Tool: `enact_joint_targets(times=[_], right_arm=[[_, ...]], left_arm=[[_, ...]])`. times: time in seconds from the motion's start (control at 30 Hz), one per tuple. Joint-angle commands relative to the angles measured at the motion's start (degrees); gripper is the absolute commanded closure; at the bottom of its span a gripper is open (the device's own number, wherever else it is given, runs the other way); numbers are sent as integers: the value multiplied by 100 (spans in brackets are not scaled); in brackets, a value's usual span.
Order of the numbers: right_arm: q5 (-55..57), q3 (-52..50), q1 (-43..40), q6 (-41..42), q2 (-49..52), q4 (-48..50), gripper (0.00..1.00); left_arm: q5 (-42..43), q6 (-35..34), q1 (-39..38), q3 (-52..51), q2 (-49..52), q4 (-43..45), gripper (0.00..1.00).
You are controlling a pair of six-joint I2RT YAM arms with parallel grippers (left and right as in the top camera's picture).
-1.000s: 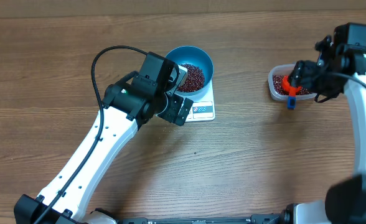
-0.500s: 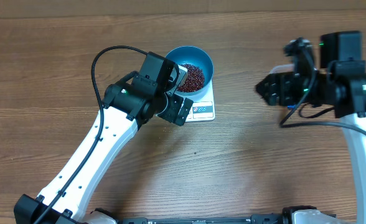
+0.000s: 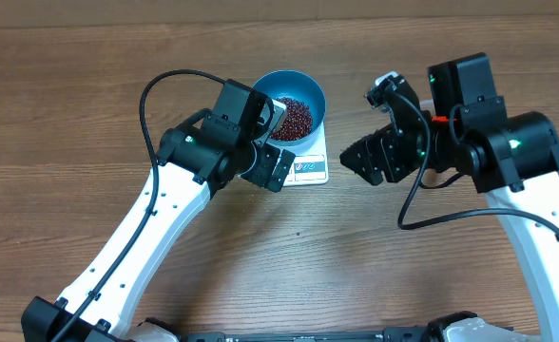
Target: Scoop item into bowl and weigh 150g on scale
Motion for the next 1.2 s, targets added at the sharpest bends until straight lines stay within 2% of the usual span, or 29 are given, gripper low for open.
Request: enact_joint_targets(times=[0.0,0.13,0.17,0.23,1.17], right_arm=[[-46,-4,22,-79,-17,35,23],[-46,-4,22,-76,-17,28,22],[-46,-4,22,-74,-17,28,18],[-39,-4,22,-76,-17,28,0],[-15,-4,22,-76,-17,26,0]], left_arm=[[39,-37,31,-20,-101,24,0],[39,-37,31,-20,-101,24,0],[39,-37,31,-20,-101,24,0],[39,-37,31,-20,-101,24,0],[39,-37,31,-20,-101,24,0]])
